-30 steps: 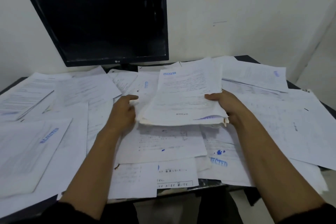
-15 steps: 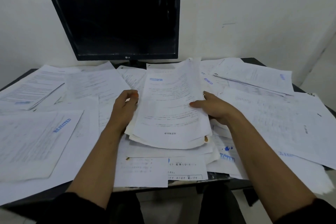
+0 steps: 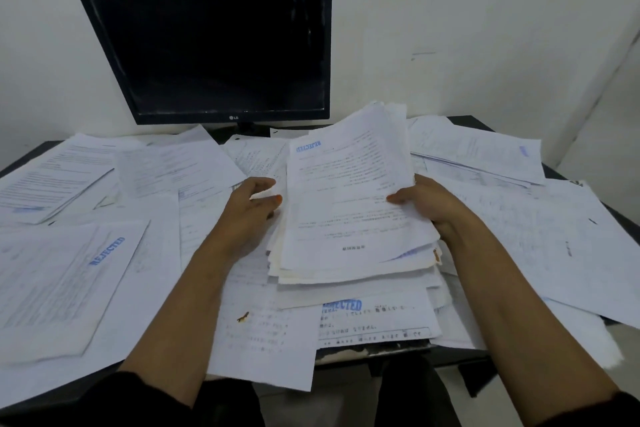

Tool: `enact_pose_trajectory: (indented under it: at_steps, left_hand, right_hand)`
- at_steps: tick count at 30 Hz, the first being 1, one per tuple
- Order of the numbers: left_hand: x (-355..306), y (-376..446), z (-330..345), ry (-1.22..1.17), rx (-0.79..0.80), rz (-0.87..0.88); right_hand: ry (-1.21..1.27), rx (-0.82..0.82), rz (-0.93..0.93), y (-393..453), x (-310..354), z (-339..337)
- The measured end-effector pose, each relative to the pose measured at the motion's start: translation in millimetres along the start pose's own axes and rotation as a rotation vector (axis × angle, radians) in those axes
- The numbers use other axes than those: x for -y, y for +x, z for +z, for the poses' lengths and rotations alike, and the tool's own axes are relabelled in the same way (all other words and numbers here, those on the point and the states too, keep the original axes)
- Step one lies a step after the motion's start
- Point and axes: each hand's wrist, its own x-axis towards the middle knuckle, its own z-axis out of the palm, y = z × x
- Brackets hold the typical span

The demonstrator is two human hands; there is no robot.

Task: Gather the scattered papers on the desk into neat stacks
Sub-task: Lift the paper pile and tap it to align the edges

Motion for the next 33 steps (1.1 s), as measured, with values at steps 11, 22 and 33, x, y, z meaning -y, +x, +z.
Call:
enact_pose_trajectory:
  at_steps: [11, 22, 33]
  left_hand:
    - [21.6, 28.5, 24.4, 0.904, 0.082, 0.052]
    - [12.6, 26.0, 39.4, 0.688, -0.002, -0.107]
    - [-18.0, 67.2, 41.4, 1.032, 0.189, 0.118]
  right_hand:
    - [0.108, -0.244, -0.009, 14.0, -22.0, -39.2]
    - [0.162, 0.052, -0.042, 10.0, -24.0, -35.8]
    - [0.168, -0.023, 0.064, -0.4, -21.9, -55.1]
